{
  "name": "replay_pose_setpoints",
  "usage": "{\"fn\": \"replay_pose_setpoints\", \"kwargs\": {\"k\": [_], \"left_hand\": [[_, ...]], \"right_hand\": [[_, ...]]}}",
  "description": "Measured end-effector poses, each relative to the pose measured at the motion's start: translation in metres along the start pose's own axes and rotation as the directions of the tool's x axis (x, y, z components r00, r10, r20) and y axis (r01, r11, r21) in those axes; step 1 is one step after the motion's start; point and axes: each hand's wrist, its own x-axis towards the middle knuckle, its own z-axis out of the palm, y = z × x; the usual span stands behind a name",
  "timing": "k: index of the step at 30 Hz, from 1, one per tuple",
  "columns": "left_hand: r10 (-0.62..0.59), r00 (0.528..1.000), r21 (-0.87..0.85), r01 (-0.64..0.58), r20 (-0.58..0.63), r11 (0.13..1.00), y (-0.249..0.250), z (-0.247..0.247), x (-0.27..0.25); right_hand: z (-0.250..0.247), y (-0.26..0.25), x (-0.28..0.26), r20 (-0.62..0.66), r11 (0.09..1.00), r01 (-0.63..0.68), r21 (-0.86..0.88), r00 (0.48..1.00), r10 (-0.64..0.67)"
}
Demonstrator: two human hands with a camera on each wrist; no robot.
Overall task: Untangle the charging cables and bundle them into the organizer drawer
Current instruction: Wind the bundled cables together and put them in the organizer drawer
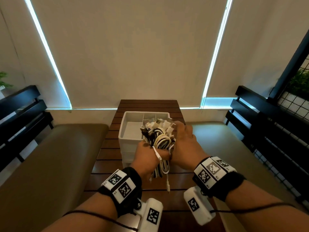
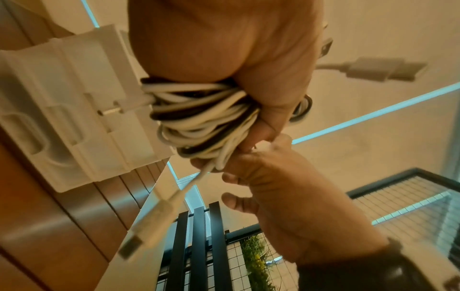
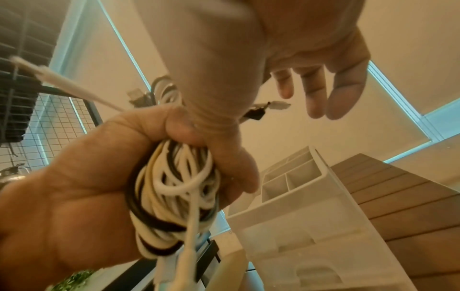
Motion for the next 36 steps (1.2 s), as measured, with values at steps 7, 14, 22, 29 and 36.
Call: {"fn": "replay_pose_setpoints", "kwargs": {"k": [7, 14, 22, 29, 36], "left_hand": [[-0.296, 0.955, -0.178, 0.29, -0.008, 0.94, -0.006, -0.015, -0.005], [-0.364, 0.919, -0.208, 0.39, 0.153, 0.897, -0.014, -0.026, -0.012], [-0.349, 0.908, -0.134, 0.385, 0.231, 0.913, -0.008, -0.017, -0.024], [-0.33, 0.92, -0.188, 0.37, 0.211, 0.91, -0.008, -0.014, -0.024], [-0.31, 0.938, -0.353, 0.345, 0.153, 0.87, -0.002, -0.019, -0.013]], "right_hand": [[0.003, 0.01, -0.006, 0.162, 0.918, -0.098, 0.385, 0.986, 0.037], [-0.015, 0.01, -0.004, 0.188, 0.498, -0.177, 0.849, 0.982, 0.028], [-0.009, -0.006, -0.01, 0.0, 0.621, -0.034, 0.783, 0.998, 0.055], [0.0, -0.01, -0.017, -0.077, 0.645, 0.02, 0.764, 0.995, 0.059], [0.006, -0.008, -0.03, 0.213, 0.7, -0.159, 0.696, 0.977, 0.01]]}}
